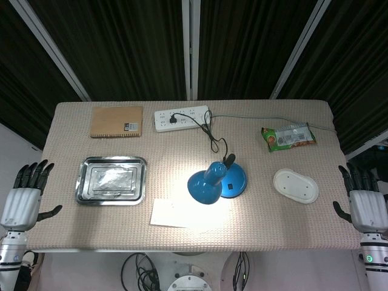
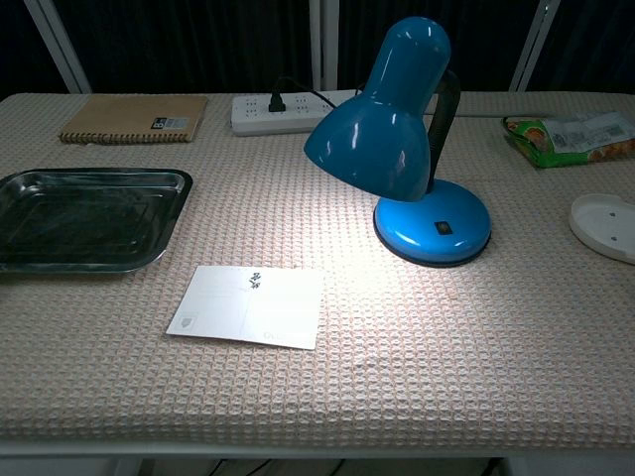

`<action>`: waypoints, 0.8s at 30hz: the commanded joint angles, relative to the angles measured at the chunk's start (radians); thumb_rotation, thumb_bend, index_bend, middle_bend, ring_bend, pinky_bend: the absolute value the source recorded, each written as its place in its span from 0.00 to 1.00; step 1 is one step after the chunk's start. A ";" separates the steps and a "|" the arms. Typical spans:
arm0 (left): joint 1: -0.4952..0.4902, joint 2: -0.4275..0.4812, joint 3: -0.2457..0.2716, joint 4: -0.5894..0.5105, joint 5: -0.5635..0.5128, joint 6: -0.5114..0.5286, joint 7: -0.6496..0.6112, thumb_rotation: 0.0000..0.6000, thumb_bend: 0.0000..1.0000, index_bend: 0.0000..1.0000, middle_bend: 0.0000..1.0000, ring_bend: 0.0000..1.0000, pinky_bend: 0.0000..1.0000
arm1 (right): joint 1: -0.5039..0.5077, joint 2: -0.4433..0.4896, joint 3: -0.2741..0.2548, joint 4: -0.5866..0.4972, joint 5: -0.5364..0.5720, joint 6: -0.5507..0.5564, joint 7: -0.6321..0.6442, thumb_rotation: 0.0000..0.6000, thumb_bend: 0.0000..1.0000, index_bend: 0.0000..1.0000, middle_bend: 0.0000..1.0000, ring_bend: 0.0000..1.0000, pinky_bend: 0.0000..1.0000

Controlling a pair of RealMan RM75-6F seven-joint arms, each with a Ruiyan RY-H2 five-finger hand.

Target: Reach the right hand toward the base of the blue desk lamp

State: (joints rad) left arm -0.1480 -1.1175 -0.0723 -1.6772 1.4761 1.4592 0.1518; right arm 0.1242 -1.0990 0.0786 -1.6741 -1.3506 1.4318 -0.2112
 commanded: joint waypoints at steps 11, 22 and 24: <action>0.006 -0.001 0.005 0.009 0.005 0.008 -0.021 1.00 0.04 0.01 0.00 0.00 0.00 | 0.001 -0.001 -0.001 -0.021 -0.024 0.001 -0.023 1.00 0.22 0.00 0.00 0.00 0.00; -0.002 -0.002 0.001 0.007 -0.018 -0.013 -0.016 1.00 0.04 0.01 0.00 0.00 0.00 | 0.019 0.027 -0.011 -0.023 -0.037 -0.051 -0.021 1.00 0.20 0.00 0.40 0.36 0.48; -0.002 -0.003 0.002 0.007 -0.018 -0.014 -0.015 1.00 0.04 0.01 0.00 0.00 0.00 | 0.023 0.023 -0.009 -0.019 -0.040 -0.051 -0.030 1.00 0.20 0.00 0.54 0.48 0.57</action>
State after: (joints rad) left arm -0.1504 -1.1205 -0.0705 -1.6704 1.4583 1.4456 0.1365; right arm 0.1445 -1.0753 0.0695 -1.6941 -1.3904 1.3809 -0.2385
